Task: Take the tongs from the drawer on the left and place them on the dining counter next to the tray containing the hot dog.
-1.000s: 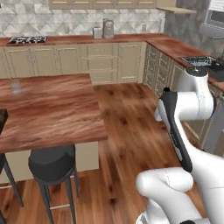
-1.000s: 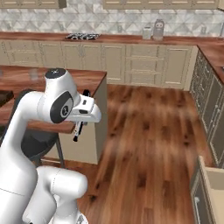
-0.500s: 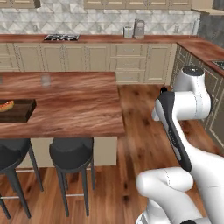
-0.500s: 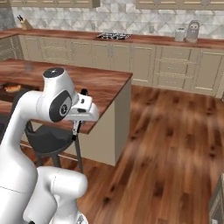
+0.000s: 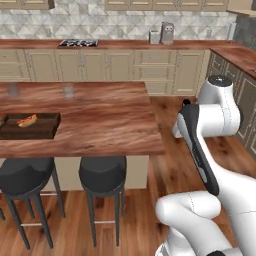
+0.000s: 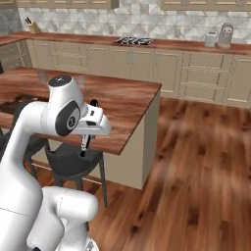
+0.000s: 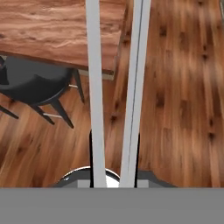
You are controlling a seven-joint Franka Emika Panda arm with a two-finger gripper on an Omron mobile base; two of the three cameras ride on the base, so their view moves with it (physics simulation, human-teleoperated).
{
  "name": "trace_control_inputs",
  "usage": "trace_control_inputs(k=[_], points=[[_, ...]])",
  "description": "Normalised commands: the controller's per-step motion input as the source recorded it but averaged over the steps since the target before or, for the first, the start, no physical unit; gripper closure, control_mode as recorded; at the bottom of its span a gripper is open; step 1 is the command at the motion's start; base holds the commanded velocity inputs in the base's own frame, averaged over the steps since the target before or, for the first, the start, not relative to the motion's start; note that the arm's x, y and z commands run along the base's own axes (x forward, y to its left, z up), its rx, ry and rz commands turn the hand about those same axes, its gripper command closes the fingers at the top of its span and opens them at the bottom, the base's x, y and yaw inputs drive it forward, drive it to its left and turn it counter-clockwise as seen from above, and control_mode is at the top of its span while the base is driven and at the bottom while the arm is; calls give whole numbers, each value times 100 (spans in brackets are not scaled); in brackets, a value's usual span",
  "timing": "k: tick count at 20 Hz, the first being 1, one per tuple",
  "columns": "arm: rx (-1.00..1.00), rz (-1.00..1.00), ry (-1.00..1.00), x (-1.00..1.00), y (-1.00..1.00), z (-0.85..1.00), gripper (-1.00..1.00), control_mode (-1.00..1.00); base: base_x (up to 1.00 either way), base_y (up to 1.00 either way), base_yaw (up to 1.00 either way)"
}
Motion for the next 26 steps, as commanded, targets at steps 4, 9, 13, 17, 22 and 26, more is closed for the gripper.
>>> trace_control_inputs(k=[4,9,13,17,22,26], points=[[0,0,0,0,0,0,100,100,0,67,0],[0,0,0,0,0,0,100,100,0,59,0],[0,0,0,0,0,0,100,100,0,55,0],[0,0,0,0,0,0,100,100,6,43,0],[0,0,0,0,0,0,100,100,4,52,0],[0,0,0,0,0,0,100,100,12,57,0]])
